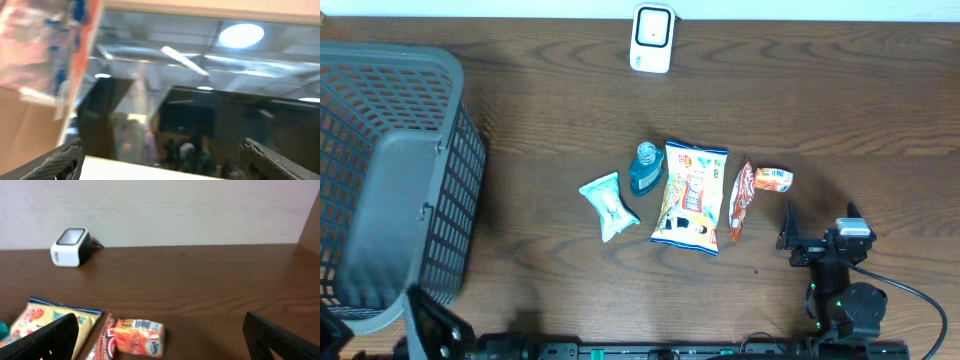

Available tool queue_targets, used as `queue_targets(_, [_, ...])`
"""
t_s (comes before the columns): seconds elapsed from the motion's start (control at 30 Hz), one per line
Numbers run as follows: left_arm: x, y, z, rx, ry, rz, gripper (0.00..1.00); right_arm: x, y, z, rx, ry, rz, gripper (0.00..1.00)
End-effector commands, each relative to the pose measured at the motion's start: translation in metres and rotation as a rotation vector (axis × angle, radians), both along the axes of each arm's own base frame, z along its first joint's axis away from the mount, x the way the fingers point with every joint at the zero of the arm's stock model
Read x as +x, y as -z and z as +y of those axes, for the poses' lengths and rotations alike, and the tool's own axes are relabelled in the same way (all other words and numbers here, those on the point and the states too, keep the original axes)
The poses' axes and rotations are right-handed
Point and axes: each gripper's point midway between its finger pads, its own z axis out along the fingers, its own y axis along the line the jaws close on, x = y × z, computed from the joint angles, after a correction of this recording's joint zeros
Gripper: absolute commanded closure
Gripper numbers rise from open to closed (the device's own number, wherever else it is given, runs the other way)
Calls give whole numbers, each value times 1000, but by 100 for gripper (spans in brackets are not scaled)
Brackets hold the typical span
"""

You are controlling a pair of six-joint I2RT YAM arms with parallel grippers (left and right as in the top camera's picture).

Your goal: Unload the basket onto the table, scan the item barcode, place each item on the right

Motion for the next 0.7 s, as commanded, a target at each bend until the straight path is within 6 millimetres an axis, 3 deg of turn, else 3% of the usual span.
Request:
queue_targets(0.0, [13, 19, 33, -126, -156, 27, 2, 0, 0, 3, 160, -5, 0, 1])
queue_targets(0.17, [31, 37, 36, -226, -87, 48, 2, 0, 0, 4, 341, 7, 0, 1])
queue_targets(0.23, [42, 43, 26, -257, 20, 57, 2, 0, 0, 7, 434, -4, 4, 1])
queue_targets(0.4, [64, 57, -15, -130, 227, 115, 2, -1, -2, 18, 501, -63, 13, 1])
queue_targets(0.53, [79, 75, -15, -130, 233, 164, 2, -4, -5, 37, 533, -175, 33, 1])
queue_targets(0.67, [93, 97, -14, -150, 228, 253, 2, -5, -4, 44, 498, -216, 42, 1])
